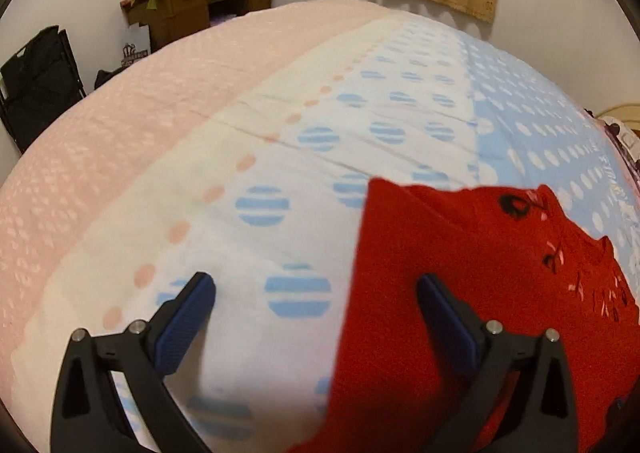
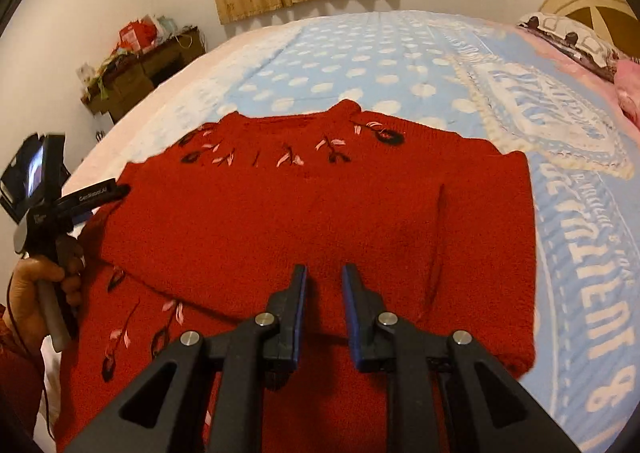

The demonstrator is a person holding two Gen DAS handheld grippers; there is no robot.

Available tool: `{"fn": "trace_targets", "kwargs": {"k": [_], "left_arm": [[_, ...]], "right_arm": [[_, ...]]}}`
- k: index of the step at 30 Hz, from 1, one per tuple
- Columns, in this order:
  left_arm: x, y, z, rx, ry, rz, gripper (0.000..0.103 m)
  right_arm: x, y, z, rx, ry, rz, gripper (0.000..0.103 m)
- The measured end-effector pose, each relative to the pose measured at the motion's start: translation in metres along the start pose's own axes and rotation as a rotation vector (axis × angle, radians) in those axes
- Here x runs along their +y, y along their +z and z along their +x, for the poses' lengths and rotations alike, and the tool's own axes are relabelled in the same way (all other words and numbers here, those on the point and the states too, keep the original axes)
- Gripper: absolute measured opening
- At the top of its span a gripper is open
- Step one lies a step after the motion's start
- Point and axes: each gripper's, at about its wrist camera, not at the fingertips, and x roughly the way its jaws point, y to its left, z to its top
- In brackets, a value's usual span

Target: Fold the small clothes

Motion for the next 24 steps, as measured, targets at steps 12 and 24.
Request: {"fn": "trace_targets", "kwargs": {"k": [12,24], "left_arm": [[0.019,-0.023,-0.080,-0.125,-0.107,0.208,0.102],[0.100,-0.114,-0.178,-0.237,-0.305,0.371,0.103]], "right_arm": [[-0.029,0.010,-0.126,-0.273,-0.166,-0.054,0.024],[-0.069,-0.067,-0.356,-0.491,-0.336,-0.179,0.076]]}}
